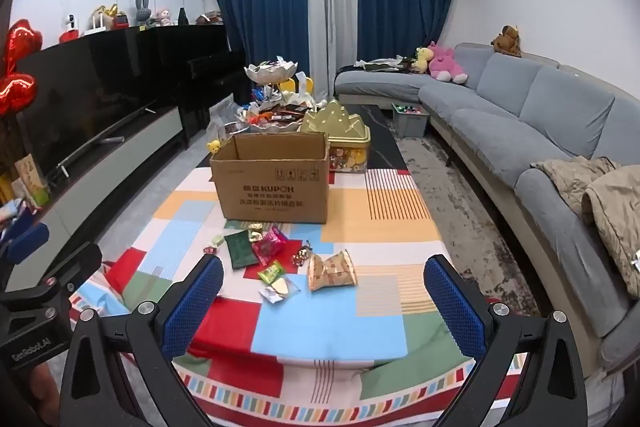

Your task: Organize snacks

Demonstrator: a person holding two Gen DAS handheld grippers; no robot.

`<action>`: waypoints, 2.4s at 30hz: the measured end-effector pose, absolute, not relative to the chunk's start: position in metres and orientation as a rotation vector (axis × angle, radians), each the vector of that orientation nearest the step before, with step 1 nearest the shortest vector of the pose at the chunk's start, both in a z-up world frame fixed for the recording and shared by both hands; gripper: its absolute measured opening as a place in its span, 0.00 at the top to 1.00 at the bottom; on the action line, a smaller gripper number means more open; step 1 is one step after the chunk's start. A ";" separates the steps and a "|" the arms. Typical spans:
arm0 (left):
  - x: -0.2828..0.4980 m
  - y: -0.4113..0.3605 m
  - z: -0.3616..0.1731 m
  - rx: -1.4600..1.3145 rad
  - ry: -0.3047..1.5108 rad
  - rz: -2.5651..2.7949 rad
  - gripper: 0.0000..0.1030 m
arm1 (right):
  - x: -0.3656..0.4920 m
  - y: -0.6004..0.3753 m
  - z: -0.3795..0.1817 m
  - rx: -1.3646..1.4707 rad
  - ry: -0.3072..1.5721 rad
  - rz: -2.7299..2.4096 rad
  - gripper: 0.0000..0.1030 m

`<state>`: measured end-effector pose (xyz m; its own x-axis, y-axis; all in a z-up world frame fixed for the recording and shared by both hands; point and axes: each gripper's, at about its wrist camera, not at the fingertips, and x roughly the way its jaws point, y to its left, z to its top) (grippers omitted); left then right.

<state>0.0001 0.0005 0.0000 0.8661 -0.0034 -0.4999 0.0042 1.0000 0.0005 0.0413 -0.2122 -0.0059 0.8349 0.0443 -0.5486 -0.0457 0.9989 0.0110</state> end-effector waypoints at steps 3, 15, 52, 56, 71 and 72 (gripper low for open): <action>0.000 0.000 0.000 -0.002 0.528 -0.010 0.01 | 0.040 -0.213 -0.005 -0.001 0.582 0.048 0.01; -0.001 0.001 0.001 0.003 0.524 -0.011 0.01 | 0.039 -0.213 0.000 -0.005 0.570 0.044 0.01; -0.004 0.005 0.002 0.000 0.519 -0.008 0.01 | 0.033 -0.214 0.009 -0.005 0.550 0.042 0.01; -0.004 0.005 0.002 0.000 0.519 -0.008 0.01 | 0.033 -0.214 0.009 -0.005 0.549 0.042 0.01; -0.005 0.005 0.002 0.000 0.518 -0.008 0.01 | 0.033 -0.215 0.009 -0.004 0.547 0.041 0.01; -0.005 0.005 0.002 0.001 0.517 -0.008 0.01 | 0.032 -0.215 0.009 -0.005 0.547 0.041 0.01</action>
